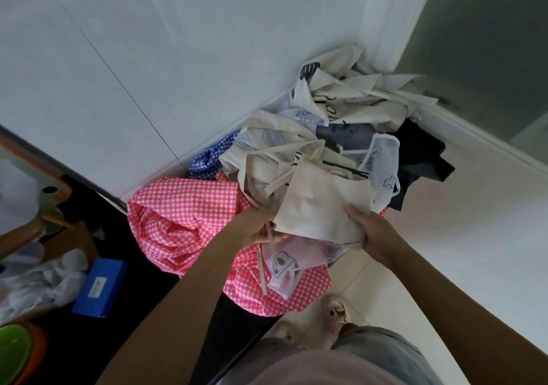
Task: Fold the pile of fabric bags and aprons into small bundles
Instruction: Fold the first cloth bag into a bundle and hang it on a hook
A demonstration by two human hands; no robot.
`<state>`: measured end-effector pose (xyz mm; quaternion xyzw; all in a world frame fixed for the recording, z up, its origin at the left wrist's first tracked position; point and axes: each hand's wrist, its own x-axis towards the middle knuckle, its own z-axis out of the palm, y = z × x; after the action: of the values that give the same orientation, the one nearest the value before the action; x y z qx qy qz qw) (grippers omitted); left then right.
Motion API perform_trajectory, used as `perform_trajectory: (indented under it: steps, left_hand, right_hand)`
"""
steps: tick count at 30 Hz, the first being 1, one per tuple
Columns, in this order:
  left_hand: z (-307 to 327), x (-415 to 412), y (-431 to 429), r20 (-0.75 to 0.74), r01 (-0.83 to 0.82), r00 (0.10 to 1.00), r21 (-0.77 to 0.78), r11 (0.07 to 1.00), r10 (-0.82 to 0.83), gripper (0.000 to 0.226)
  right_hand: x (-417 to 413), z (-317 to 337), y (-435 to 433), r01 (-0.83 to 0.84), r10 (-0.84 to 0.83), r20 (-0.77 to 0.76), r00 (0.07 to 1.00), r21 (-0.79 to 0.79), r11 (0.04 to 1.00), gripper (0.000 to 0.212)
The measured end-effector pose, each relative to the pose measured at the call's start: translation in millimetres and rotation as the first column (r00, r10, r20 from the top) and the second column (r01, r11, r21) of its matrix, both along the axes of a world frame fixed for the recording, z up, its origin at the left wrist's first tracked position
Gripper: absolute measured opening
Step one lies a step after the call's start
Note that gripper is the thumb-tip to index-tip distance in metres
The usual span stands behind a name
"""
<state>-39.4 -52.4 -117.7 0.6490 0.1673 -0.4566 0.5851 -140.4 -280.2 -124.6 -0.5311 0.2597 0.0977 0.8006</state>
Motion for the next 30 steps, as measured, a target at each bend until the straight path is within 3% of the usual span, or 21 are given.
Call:
perform_trajectory:
  steps: [3, 5, 9, 13, 16, 19, 22, 30]
  left_hand:
    - [9.4, -0.2, -3.7, -0.085, -0.010, 0.996, -0.032, 0.999, 0.007, 0.033]
    - [13.0, -0.8, -3.5, -0.057, 0.009, 0.998, 0.015, 1.000, -0.008, 0.039]
    - [13.6, -1.7, 0.5, 0.040, 0.021, 0.999, 0.120, 0.993, -0.026, 0.026]
    - [13.3, -5.0, 1.8, 0.059, -0.023, 0.998, 0.091, 0.996, 0.018, 0.018]
    - [11.9, -10.7, 4.6, 0.080, -0.005, 0.997, 0.048, 0.999, 0.001, 0.012]
    - [12.7, -7.1, 16.9, 0.194, 0.059, 0.976, 0.195, 0.979, -0.097, 0.020]
    - [18.4, 2.4, 29.1, 0.209, 0.015, 0.976, 0.205, 0.979, -0.059, 0.022]
    - [12.5, 1.5, 32.9, 0.275, 0.110, 0.944, 0.254, 0.961, -0.181, 0.016]
  right_hand:
    - [5.5, -0.7, -2.4, 0.095, -0.094, -0.035, 0.995, 0.027, 0.995, 0.023]
    - [9.7, 0.0, -1.7, 0.152, -0.150, -0.046, 0.988, 0.044, 0.987, 0.025]
    - [15.7, -1.1, -1.0, 0.244, -0.240, -0.110, 0.965, 0.022, 0.970, 0.025]
    - [20.0, -0.5, -3.2, 0.223, -0.221, -0.137, 0.966, -0.001, 0.975, 0.017]
    - [22.1, -3.7, -9.5, 0.182, -0.199, -0.116, 0.973, -0.137, 0.974, 0.024]
    - [25.0, -4.6, -16.1, 0.116, -0.151, -0.122, 0.981, -0.257, 0.960, 0.032]
    - [26.6, -3.7, -20.9, 0.034, -0.083, -0.153, 0.985, -0.296, 0.955, 0.037]
    - [31.1, 1.1, -17.5, -0.016, -0.051, -0.094, 0.994, -0.599, 0.801, 0.049]
